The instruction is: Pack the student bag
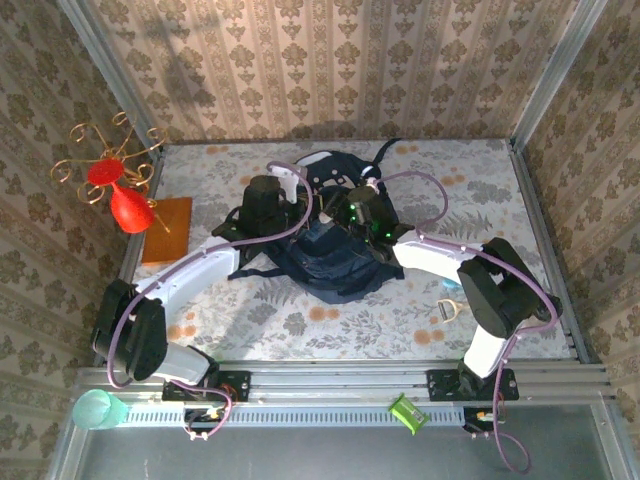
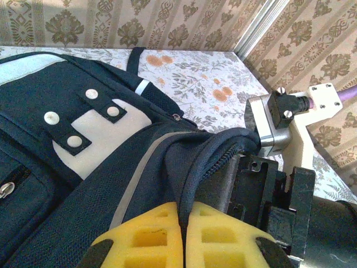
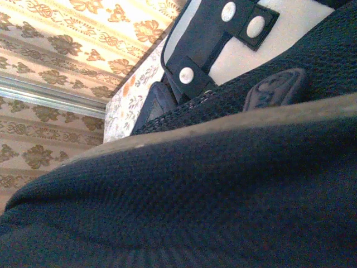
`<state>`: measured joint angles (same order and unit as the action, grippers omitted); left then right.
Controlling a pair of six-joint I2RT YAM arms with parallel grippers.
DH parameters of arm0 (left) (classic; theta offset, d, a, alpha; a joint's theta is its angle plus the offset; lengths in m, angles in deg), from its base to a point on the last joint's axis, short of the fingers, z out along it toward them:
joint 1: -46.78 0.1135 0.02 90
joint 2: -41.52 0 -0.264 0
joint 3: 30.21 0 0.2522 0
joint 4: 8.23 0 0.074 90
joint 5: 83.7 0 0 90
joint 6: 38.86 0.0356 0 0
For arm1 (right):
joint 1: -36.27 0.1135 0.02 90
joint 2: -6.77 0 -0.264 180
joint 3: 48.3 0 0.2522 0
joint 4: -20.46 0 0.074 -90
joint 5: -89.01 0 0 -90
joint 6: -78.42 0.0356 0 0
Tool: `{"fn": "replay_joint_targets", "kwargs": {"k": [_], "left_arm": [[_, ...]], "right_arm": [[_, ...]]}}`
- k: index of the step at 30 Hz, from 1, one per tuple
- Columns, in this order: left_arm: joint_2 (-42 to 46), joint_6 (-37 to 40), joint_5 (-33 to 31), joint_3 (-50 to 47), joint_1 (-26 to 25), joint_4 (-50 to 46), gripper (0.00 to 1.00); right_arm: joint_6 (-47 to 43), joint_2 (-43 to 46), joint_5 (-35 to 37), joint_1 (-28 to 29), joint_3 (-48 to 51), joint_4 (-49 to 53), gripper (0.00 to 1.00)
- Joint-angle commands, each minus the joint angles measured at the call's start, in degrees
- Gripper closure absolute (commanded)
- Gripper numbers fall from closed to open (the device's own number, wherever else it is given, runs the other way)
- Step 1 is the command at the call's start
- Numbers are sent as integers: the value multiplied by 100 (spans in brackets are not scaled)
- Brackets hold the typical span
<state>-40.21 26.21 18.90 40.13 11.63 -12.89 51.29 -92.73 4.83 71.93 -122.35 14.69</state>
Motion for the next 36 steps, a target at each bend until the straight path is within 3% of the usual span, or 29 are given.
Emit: {"fn": "replay_joint_targets", "kwargs": {"k": [1, 12, 20, 23, 27, 36], "left_arm": [[203, -135, -45, 242, 0, 329, 100], [114, -84, -12, 163, 44, 394, 100], [52, -48, 33, 128, 62, 382, 100], [78, -60, -3, 74, 78, 424, 100], [70, -72, 36, 46, 79, 470, 100], [68, -39, 111, 31, 105, 486, 100]], "right_arm": [[-68, -53, 315, 20, -121, -33, 38], [-1517, 959, 506, -147, -114, 1960, 25], [-2377, 1928, 262, -525, -80, 3391, 23], [-2821, 2479, 524, -931, 10, 4524, 21], [-3026, 2900, 648, -1900, 506, 5556, 18], [-2908, 2900, -37, -3314, 1874, 5306, 12]]}}
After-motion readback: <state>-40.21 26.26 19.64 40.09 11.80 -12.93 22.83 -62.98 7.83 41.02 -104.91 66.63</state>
